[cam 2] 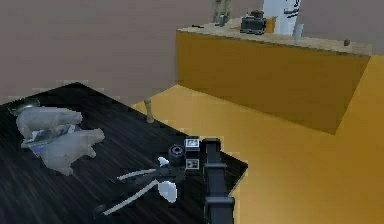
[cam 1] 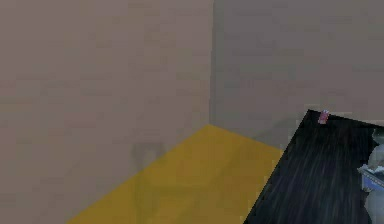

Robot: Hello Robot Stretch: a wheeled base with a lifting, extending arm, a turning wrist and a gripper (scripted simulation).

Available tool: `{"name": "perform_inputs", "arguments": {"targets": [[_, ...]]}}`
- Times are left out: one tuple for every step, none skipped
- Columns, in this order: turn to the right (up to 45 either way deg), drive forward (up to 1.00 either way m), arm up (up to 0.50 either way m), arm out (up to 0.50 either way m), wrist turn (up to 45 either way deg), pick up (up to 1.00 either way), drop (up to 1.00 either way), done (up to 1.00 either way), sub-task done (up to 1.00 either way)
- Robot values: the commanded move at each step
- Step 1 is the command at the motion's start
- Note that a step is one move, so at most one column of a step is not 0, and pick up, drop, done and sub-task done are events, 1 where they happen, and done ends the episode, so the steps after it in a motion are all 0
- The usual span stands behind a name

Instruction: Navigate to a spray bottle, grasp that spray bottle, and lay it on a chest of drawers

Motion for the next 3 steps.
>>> {"name": "perform_inputs", "arguments": {"targets": [[0.0, 0.0, 0.0, 0.0, 45.0, 0.0, 0.0, 0.0, 0.0], [0.0, 0.0, 0.0, 0.0, 30.0, 0.0, 0.0, 0.0, 0.0], [0.0, 0.0, -0.3, 0.0, 0.0, 0.0, 0.0, 0.0, 0.0]]}}
